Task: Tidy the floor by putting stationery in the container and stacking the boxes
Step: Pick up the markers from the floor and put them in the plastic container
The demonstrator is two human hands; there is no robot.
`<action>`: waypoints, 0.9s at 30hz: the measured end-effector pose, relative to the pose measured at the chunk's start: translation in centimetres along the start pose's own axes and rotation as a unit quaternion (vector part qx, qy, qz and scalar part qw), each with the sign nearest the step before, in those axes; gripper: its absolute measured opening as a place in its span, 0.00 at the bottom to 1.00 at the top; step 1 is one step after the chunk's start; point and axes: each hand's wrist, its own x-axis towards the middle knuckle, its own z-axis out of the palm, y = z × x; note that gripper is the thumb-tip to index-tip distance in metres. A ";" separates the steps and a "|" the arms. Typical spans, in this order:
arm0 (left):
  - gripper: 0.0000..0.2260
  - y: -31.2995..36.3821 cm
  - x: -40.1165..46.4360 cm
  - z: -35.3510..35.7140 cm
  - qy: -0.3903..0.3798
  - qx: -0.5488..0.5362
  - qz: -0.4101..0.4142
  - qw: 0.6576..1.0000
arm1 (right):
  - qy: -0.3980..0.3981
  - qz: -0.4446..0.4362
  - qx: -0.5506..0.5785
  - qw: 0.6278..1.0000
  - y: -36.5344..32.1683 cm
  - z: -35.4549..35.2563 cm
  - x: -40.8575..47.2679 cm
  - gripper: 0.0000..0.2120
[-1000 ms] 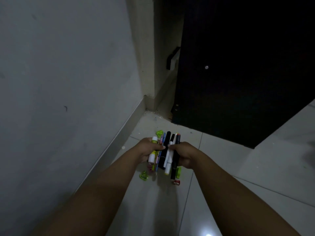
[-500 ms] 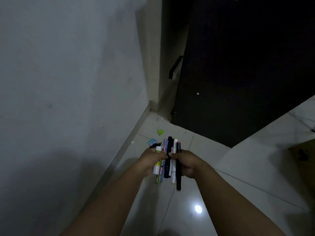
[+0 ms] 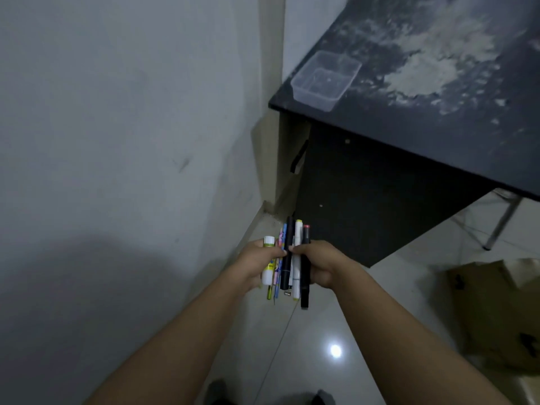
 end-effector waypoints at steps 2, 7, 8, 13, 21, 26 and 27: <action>0.06 2.5 -2.3 0.7 -0.002 0.002 0.008 1.000 | 0.000 0.003 -0.008 1.000 -2.3 0.4 -2.9 0.07; 0.06 8.1 -7.4 2.2 0.003 -0.006 0.012 1.000 | -0.004 0.002 -0.027 1.000 -7.2 0.6 -9.4 0.06; 0.05 8.8 -8.1 2.5 0.004 -0.005 0.014 1.000 | -0.005 -0.001 -0.027 1.000 -7.8 0.6 -10.2 0.06; 0.05 12.2 -12.1 4.6 0.020 -0.008 0.036 0.999 | -0.016 -0.027 -0.043 0.999 -10.5 0.4 -14.8 0.06; 0.04 15.0 -17.2 7.0 0.031 -0.041 0.059 0.997 | -0.042 -0.047 -0.084 0.994 -13.3 -0.3 -19.8 0.10; 0.04 17.4 -17.9 6.5 0.054 -0.032 0.079 0.995 | -0.054 -0.061 -0.068 0.994 -15.9 0.6 -20.8 0.10; 0.04 18.0 -17.9 6.4 0.053 -0.031 0.080 0.995 | -0.056 -0.063 -0.064 0.994 -16.4 0.7 -20.9 0.10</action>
